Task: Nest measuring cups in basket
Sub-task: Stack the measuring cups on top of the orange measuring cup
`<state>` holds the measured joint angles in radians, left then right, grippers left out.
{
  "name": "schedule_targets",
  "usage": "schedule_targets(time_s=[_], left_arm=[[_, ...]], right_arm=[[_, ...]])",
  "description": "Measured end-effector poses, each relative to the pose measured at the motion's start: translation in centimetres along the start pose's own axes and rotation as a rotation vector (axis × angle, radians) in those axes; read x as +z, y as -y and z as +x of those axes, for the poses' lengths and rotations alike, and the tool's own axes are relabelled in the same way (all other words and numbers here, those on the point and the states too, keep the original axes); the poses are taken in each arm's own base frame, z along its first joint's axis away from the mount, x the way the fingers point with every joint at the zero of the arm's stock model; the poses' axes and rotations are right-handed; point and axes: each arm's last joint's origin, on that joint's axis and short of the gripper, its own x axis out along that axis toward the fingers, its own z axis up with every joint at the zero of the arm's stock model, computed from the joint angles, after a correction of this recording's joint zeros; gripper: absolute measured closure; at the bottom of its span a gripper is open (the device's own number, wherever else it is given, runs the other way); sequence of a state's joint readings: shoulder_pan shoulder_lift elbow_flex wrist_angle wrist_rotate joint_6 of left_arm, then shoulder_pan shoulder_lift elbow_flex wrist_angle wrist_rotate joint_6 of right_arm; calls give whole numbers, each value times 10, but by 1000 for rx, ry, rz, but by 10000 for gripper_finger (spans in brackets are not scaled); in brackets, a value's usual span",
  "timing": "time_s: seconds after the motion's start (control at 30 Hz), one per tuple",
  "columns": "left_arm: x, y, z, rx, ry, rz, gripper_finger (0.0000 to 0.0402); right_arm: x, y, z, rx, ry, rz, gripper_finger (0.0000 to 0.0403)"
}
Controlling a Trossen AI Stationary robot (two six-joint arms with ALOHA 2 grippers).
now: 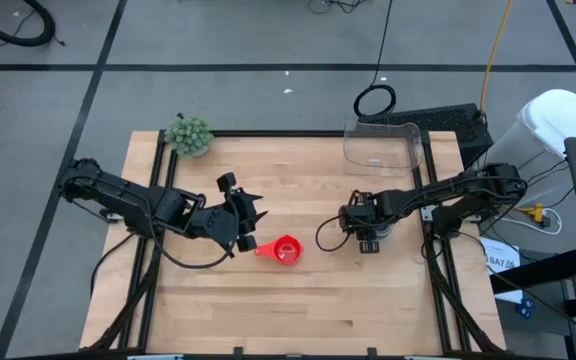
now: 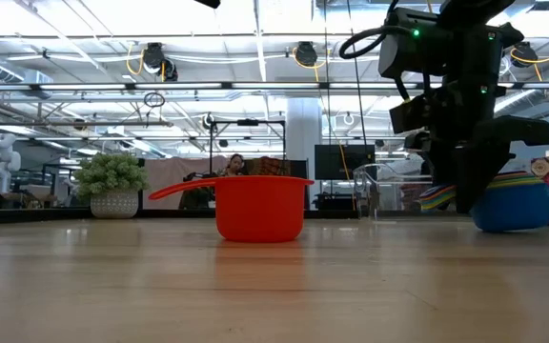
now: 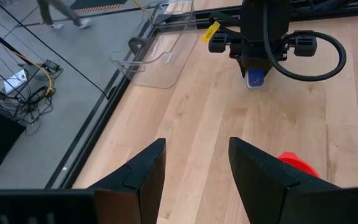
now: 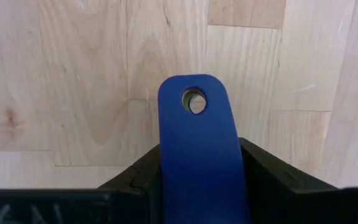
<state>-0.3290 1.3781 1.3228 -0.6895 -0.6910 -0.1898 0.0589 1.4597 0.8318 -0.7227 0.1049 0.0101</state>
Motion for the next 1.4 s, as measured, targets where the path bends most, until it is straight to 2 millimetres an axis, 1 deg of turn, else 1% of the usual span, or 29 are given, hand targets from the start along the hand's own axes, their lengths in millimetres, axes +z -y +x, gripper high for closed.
schedule_targets(time_s=[0.17, 0.27, 0.37, 0.57, 0.67, 0.77, 0.87, 0.97, 1.03, 1.13, 1.23, 1.33, 1.4], left_arm=[[0, 0, 0, 0, 0, 0, 222], [0, 0, 0, 0, 0, 0, 222], [-1, -1, 0, 3, -6, 2, 222], [-4, -4, 2, 19, -40, -13, 222], [-6, -5, 2, 23, -56, -14, 222], [-9, -6, 1, 47, -79, -15, 222], [-15, -12, -6, 81, -113, -27, 222], [-22, -16, -18, 115, -144, -48, 222], [-25, -18, -28, 132, -135, -66, 222], [-28, -15, -47, 134, -90, -75, 222], [-30, -8, -61, 130, -33, -76, 222], [-34, -2, -70, 141, 0, -72, 222], [-37, 0, -74, 150, 7, -76, 222]], right_arm=[[1, -1, -2, -19, -3, -56, 256], [9, -2, -10, -70, 29, -117, 256], [24, -4, -28, -103, 104, -154, 256], [58, -12, -74, -91, 285, -167, 257], [76, -21, -92, -62, 362, -178, 257], [98, -33, -104, -54, 413, -216, 257], [126, -47, -105, -50, 448, -261, 257], [150, -60, -96, -47, 432, -320, 257], [163, -64, -90, -50, 430, -342, 257], [178, -66, -85, -59, 427, -368, 257], [190, -65, -86, -56, 447, -367, 257], [201, -62, -87, -26, 479, -357, 258], [206, -61, -83, -24, 475, -353, 258]])
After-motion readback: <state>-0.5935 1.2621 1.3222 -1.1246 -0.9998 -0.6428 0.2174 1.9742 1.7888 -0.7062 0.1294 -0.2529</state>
